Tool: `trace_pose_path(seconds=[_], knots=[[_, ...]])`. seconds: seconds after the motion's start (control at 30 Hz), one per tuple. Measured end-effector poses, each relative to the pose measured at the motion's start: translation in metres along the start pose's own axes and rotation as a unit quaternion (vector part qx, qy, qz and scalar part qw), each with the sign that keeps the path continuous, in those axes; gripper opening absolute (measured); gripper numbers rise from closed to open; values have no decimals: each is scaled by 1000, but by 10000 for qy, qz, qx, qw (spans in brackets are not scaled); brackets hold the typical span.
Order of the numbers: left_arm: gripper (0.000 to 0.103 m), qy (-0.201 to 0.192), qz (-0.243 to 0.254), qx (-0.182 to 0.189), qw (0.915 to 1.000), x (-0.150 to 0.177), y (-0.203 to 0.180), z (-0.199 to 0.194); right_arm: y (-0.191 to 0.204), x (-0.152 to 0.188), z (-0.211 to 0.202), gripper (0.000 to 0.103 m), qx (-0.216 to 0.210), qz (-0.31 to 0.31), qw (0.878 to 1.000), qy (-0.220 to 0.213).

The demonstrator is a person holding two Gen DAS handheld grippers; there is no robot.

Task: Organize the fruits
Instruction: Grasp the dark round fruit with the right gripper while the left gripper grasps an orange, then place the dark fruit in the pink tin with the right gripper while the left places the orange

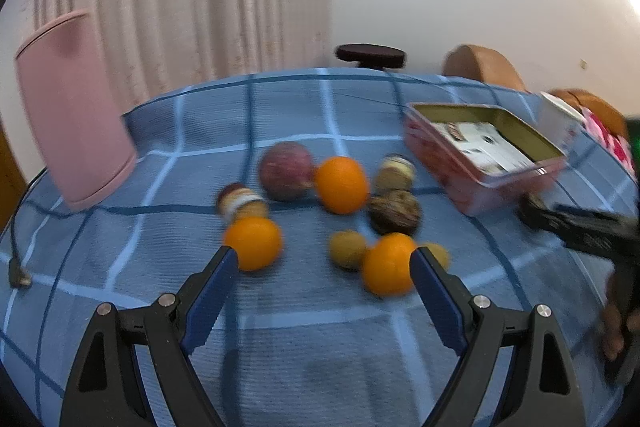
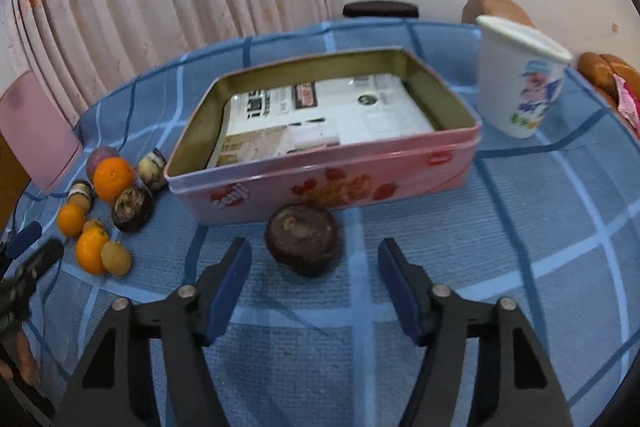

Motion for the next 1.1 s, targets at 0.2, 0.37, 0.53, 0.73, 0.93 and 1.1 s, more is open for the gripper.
trace_pose_path(seconds=[0.2, 0.37, 0.53, 0.73, 0.93, 1.1], knots=[[77, 223, 346, 122, 9991, 3, -23, 15, -6, -4, 9, 57, -62, 134, 9999, 78], [50, 670, -37, 453, 9967, 11, -22, 26, 3, -3, 7, 42, -147, -65, 9998, 108], [49, 780, 168, 352, 9962, 15, -32, 34, 6, 1, 4, 42, -372, 38, 9993, 83], [38, 1004, -148, 605, 9930, 16, -33, 45, 6, -2, -6, 42, -505, 96, 9986, -114], [37, 413, -485, 631, 9960, 0, -16, 24, 2, -10, -21, 42, -587, 203, 9970, -469], [37, -267, -338, 563, 9975, -27, -25, 3, 2, -32, -42, 42, -470, 36, 9946, -921]])
Point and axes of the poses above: each gripper's, at about its wrist camera, not at the fingertips, and z roughly the way its jaws point, y to its left, x to its underside, the point moved 10 cm from there along z, roughly the way its jaws point, and after that the axes turned 7 degrees about -z, right-handed, at the moved point
